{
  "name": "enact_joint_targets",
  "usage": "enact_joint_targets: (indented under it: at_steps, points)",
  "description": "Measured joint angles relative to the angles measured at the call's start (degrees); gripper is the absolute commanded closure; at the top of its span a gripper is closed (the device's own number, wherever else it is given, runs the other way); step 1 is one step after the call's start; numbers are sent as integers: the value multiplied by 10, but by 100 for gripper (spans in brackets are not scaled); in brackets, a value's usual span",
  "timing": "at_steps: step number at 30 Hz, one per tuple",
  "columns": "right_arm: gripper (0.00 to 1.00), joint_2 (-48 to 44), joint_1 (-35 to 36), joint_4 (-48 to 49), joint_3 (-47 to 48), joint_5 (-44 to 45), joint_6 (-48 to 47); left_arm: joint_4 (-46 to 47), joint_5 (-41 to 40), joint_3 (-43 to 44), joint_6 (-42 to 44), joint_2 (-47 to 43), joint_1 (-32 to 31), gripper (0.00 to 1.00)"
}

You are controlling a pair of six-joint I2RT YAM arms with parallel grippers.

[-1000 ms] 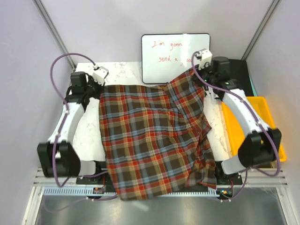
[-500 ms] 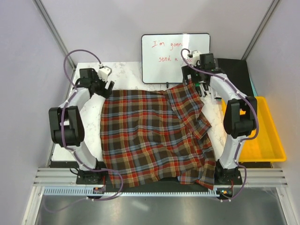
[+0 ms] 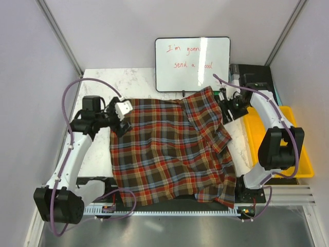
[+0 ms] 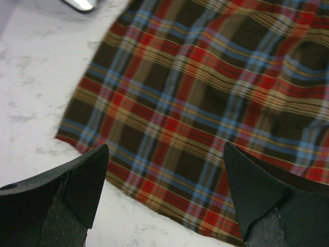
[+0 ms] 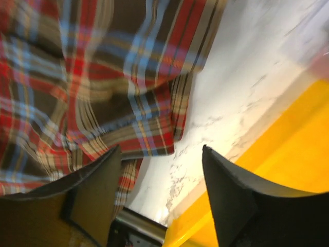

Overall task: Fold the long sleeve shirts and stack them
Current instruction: Flatten the shirt out, then fold the shirt

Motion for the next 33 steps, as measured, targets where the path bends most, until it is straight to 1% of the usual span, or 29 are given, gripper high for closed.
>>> enact_joint_targets:
  at_steps: [2, 6, 8, 9, 12, 14, 17, 18, 20, 21, 25, 28, 30, 33]
  points:
    - [34, 24, -9, -39, -28, 2, -26, -23, 0, -24, 10, -14, -28, 1]
    - [36, 56, -25, -64, -75, 10, -49, -44, 0, -30, 12, -10, -40, 1]
    - [40, 67, -26, -61, -94, 16, -52, -45, 0, -30, 11, -7, -40, 1]
    - [43, 73, -26, -57, -101, 19, -52, -45, 0, -30, 11, -4, -40, 1]
    - [45, 98, -25, -45, -108, 22, -52, -45, 0, -30, 9, 8, -40, 1]
    - [50, 116, -25, -34, -108, 21, -51, -46, -1, -30, 9, 11, -40, 2]
    - [63, 136, -25, -25, -108, 16, -50, -46, -2, -30, 9, 11, -40, 2]
    - [77, 138, -25, -25, -108, 14, -50, -47, -3, -30, 9, 11, -40, 2]
    - [98, 139, -25, -26, -108, 6, -51, -47, -4, -30, 9, 11, -40, 2]
    - [100, 139, -25, -27, -108, 0, -50, -47, -4, -30, 9, 11, -40, 2]
    - [100, 131, -25, -41, -104, -19, -46, -42, -8, -30, 0, 12, -40, 2]
    - [100, 103, -26, -68, -78, -32, -47, -28, -28, -28, -17, 25, -39, 1]
    - [100, 75, -27, -86, -44, -44, -47, -21, -42, -13, -30, 55, -33, 1]
    - [100, 42, -28, -111, 21, -66, -46, -2, -56, 31, -43, 118, -18, 1]
